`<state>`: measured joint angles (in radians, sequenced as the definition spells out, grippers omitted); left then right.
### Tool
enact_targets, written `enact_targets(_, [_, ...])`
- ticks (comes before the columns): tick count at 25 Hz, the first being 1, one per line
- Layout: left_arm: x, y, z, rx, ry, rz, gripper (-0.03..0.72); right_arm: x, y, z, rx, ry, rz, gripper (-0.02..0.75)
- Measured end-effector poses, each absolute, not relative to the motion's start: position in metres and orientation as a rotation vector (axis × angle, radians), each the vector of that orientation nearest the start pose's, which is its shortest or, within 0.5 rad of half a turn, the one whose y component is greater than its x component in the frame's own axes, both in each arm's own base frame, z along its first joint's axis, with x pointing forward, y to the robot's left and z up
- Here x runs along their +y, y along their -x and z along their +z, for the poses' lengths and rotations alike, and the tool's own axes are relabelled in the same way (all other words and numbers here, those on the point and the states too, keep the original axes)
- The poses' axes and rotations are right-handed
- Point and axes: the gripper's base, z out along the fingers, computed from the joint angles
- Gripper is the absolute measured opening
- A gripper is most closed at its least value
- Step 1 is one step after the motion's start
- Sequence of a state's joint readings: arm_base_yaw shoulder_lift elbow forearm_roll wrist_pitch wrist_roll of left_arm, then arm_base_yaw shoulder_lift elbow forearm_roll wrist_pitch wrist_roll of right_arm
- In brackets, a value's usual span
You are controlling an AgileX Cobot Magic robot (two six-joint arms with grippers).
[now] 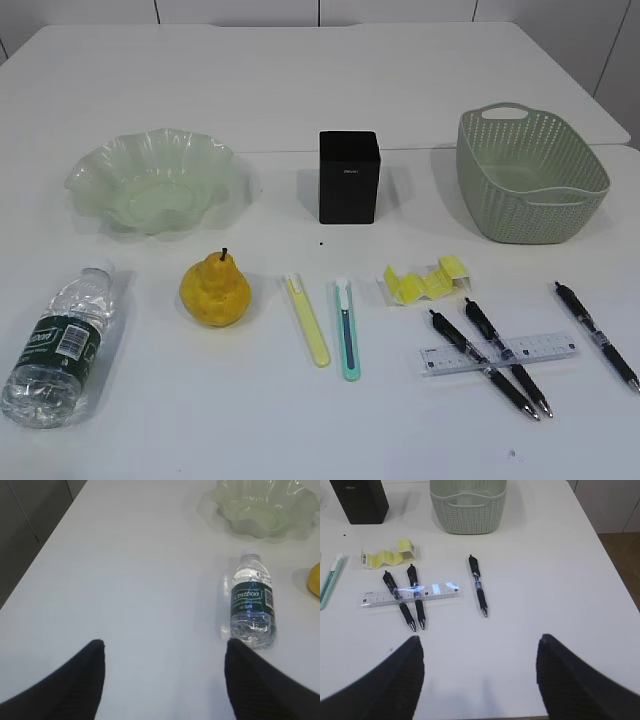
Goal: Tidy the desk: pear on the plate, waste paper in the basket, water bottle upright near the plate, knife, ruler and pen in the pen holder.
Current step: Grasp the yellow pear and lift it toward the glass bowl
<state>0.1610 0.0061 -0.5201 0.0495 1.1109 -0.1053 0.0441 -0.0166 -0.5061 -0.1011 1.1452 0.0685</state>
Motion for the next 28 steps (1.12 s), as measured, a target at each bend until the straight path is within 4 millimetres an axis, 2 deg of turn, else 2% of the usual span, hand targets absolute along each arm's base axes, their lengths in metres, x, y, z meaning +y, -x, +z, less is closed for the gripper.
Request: enact_targets(28, [0.0025, 0.009, 0.2789, 2.062, 0.28, 0.092, 0.528, -0.0089, 0.0117, 0.2724, 2.102, -0.037, -0.054, 0.523])
